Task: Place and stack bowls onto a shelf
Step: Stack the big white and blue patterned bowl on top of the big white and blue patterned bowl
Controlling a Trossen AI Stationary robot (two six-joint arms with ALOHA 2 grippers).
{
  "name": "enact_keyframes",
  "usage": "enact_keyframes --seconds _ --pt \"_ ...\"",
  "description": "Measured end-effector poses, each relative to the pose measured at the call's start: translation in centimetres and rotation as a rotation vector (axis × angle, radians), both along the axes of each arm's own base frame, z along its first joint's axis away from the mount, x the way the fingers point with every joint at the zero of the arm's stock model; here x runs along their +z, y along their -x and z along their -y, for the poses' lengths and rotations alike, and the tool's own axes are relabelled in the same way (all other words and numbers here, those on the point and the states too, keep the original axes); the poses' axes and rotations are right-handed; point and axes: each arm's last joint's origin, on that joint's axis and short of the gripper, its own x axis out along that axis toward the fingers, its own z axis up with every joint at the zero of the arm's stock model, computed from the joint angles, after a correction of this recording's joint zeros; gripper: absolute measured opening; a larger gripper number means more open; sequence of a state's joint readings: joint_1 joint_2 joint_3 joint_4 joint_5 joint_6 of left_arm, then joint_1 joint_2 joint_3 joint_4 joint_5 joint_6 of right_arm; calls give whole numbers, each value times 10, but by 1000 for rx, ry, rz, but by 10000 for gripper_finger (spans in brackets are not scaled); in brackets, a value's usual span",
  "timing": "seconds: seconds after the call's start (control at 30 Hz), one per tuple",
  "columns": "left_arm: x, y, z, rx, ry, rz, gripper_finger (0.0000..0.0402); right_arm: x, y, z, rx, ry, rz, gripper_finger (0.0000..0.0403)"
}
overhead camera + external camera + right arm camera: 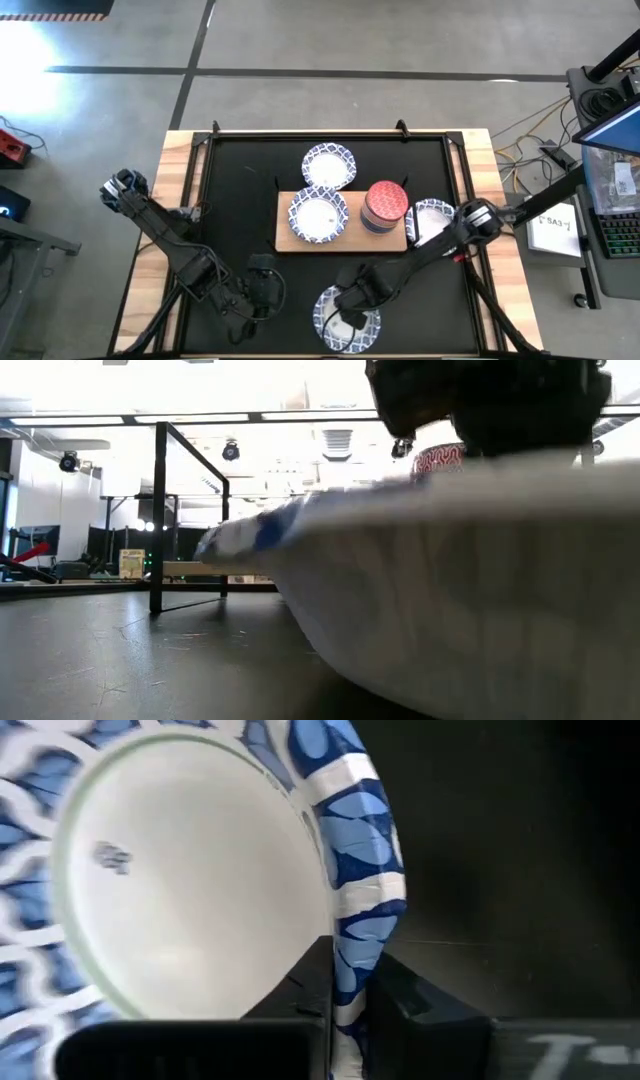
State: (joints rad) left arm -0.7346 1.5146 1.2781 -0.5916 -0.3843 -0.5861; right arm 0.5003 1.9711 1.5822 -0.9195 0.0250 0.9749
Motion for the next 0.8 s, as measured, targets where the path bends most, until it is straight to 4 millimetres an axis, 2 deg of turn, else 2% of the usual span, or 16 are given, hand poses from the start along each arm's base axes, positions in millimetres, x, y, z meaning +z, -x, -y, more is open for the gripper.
enact_keyframes --seconds 0.2,0.37,0.6,0.8 --pt "0 1 1 -5 0 0 130 35 4 8 -15 -49 101 10" --pt "0 1 1 -5 1 0 130 68 6 29 -44 -36 205 9" --pt "0 1 2 -2 11 6 130 108 5 83 -92 -3 334 9" --pt "1 1 3 -3 21 15 130 130 2 140 -146 40 417 9"
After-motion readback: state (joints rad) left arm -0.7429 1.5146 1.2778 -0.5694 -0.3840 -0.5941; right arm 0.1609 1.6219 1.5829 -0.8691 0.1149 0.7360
